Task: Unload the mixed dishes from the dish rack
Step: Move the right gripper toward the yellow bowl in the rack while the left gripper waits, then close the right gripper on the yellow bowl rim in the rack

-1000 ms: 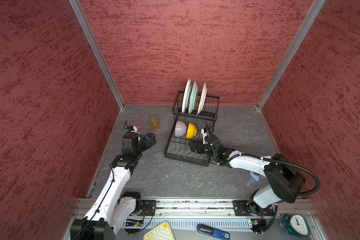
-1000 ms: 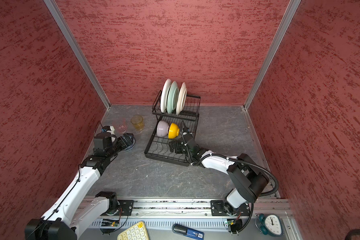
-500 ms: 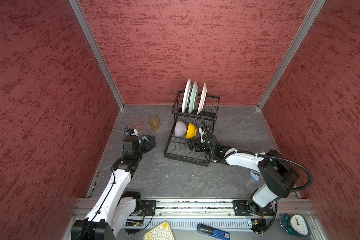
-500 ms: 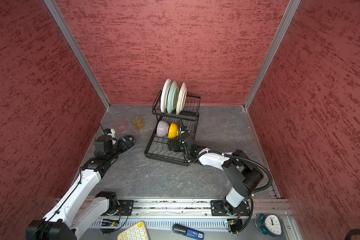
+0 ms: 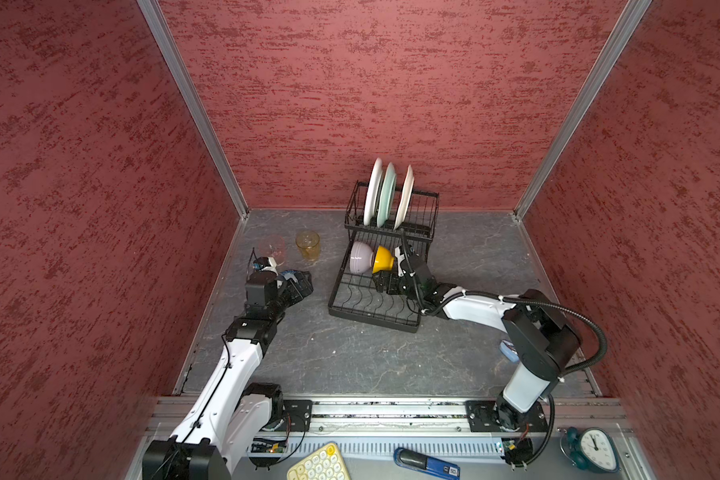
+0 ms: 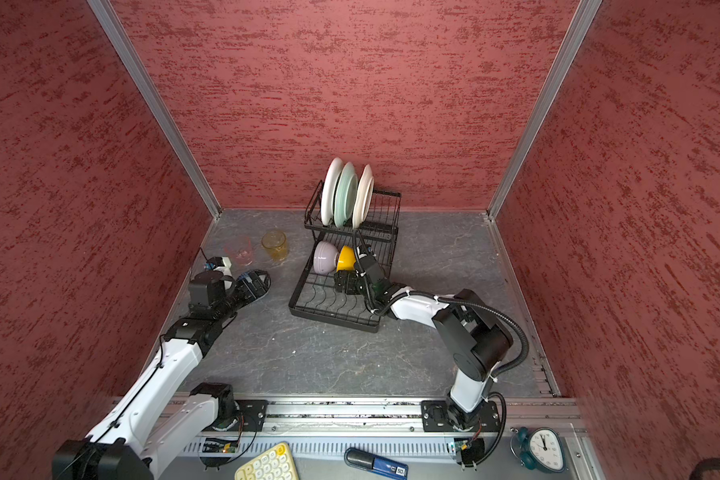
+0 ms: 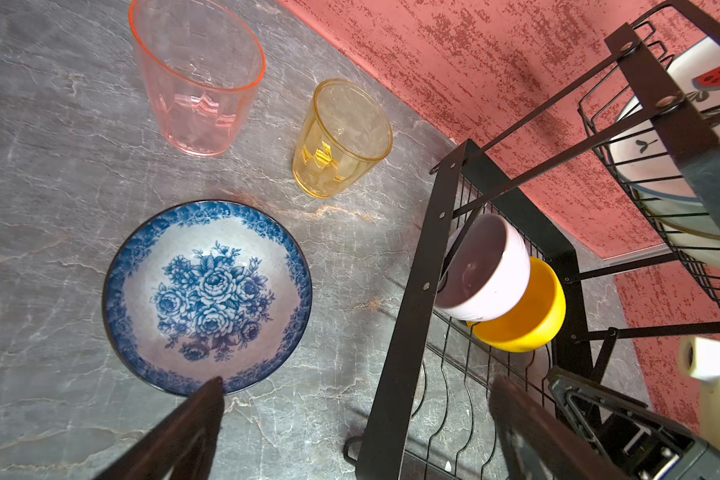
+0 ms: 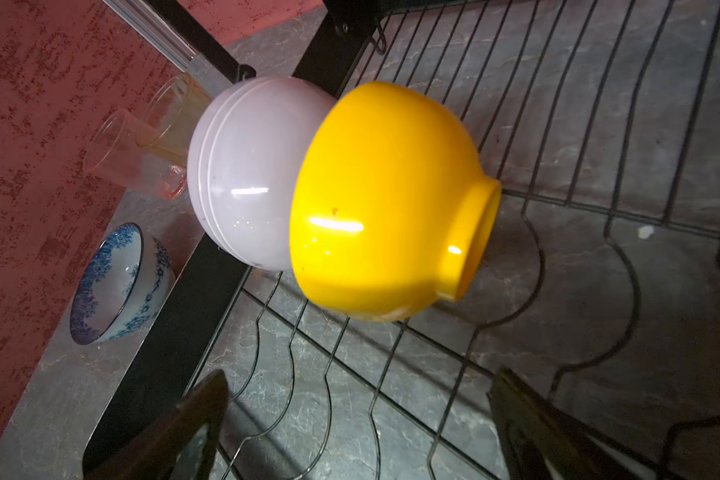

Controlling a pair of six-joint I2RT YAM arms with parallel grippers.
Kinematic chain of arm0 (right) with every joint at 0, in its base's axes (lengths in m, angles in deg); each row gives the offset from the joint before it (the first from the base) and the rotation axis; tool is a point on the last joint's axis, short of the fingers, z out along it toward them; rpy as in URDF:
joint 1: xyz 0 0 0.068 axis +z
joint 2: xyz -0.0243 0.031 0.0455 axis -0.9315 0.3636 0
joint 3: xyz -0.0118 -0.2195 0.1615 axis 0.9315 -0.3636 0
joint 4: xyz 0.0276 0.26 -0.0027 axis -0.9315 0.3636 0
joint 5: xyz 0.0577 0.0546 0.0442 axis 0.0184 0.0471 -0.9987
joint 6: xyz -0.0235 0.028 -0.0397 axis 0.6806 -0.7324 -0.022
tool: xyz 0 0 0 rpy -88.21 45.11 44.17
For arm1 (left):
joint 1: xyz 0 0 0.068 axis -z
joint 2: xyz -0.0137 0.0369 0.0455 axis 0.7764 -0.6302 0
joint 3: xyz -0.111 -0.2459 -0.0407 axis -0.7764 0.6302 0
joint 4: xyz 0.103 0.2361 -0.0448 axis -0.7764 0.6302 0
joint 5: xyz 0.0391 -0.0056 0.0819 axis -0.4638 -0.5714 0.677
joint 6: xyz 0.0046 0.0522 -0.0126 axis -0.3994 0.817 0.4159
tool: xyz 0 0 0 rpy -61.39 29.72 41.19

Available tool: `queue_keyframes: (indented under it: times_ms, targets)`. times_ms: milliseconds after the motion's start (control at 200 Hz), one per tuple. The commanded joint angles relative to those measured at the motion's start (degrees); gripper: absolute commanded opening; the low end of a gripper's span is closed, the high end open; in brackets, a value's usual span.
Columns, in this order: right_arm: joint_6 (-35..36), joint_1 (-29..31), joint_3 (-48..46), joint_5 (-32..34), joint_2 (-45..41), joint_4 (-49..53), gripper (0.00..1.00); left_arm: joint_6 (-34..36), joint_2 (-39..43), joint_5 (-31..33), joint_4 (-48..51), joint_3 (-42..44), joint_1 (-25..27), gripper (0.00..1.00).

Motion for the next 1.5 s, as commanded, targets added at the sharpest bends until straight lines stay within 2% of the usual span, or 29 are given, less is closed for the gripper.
queue_keyframes:
  times_ms: [0,526,1037,1287,1493]
  targets:
    - [1.8,-0.4,2.1,1.3,1.2,-0.7,0.99,-0.3,0.6,-0.7,-0.8,0.1,0.3,1.0]
    - [2.2,-0.7,5.0,1.8,4.9,-0.9,0.99,0.0,3.0,-1.4,0.0,0.3,0.3,1.0]
    - [2.9,-0.9,8.0,1.2,7.9,-0.6,0.99,-0.2,2.1,-2.0,-0.7,0.8,0.3,1.0]
    - [4.2,-1.2,9.4,3.2,9.6,0.1,0.99,-0.3,0.7,-2.8,-0.9,0.7,0.3,1.0]
    - [4.7,-1.3,10.8,4.9,10.9,1.5,0.95,-0.3,0.6,-2.8,-0.9,0.7,0.3,1.0]
